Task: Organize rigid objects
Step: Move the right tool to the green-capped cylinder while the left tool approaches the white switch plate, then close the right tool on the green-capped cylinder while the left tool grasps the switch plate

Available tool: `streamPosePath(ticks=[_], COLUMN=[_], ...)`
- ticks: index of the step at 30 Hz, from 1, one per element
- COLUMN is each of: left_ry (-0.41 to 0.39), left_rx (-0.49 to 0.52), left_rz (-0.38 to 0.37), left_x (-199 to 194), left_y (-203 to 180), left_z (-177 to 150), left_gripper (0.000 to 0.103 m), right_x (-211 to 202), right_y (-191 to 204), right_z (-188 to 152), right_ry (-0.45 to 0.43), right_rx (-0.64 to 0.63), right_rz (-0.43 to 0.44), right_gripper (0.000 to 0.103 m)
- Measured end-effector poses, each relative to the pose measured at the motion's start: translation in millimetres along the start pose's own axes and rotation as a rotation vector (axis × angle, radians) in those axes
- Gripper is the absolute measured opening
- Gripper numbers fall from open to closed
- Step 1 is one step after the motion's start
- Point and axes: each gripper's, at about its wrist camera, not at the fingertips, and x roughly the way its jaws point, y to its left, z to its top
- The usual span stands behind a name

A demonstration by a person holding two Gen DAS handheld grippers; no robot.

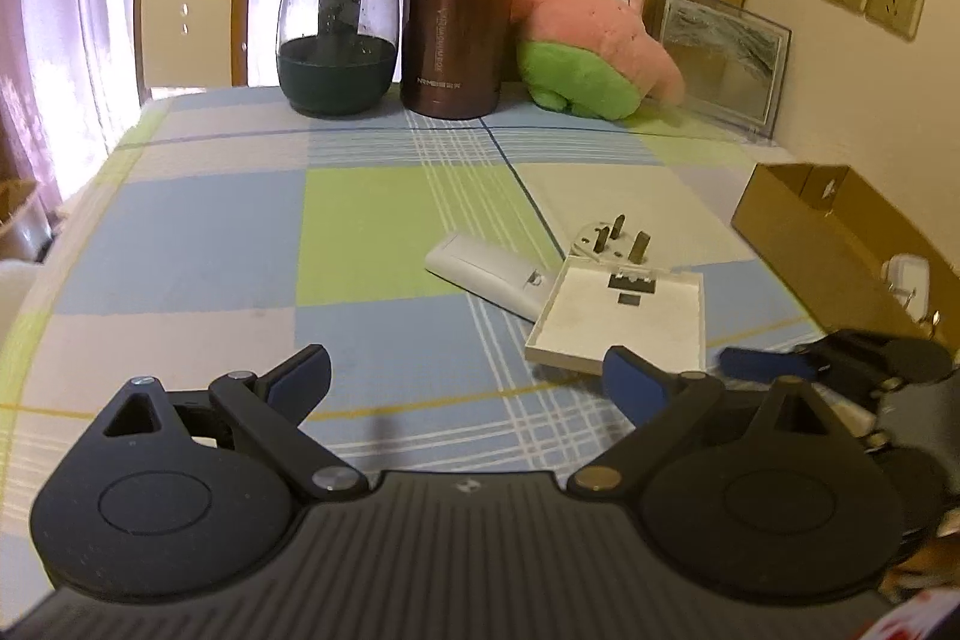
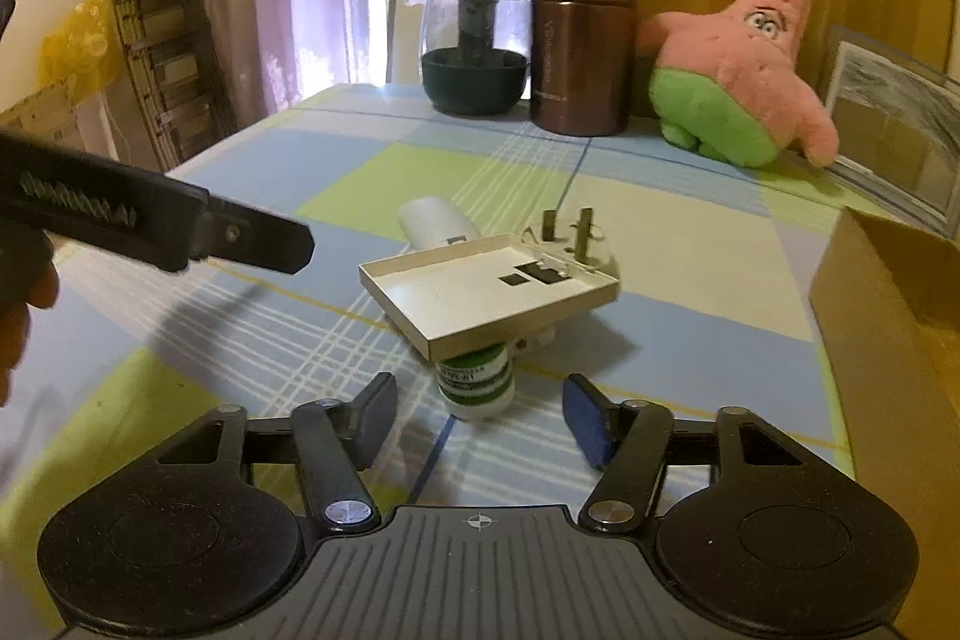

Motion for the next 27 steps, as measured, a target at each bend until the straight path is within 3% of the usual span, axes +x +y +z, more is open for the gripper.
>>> streamPosePath(ticks=[8, 19, 27], left_ry=[0.007, 0.037, 0.058], left_rx=[-0.045, 0.041, 0.105], left_rz=[-0.047, -0.11, -0.134], left_x=[1.5, 5.9, 18.4], left_y=[5.3, -10.7, -28.2], left_z=[1.3, -0.2, -2.3], left_gripper=[0.095, 0.096, 0.096], right_x=[11.5, -23.2, -54.2], right_y=[4.2, -11.6, -42.2], right_z=[1.4, -5.0, 0.1], right_ry=[0.01, 0.02, 0.027], right_rx=[-0.023, 0.008, 0.11], right_rz=[-0.014, -0.075, -0.143], right_gripper=[0.028, 0.027, 0.027])
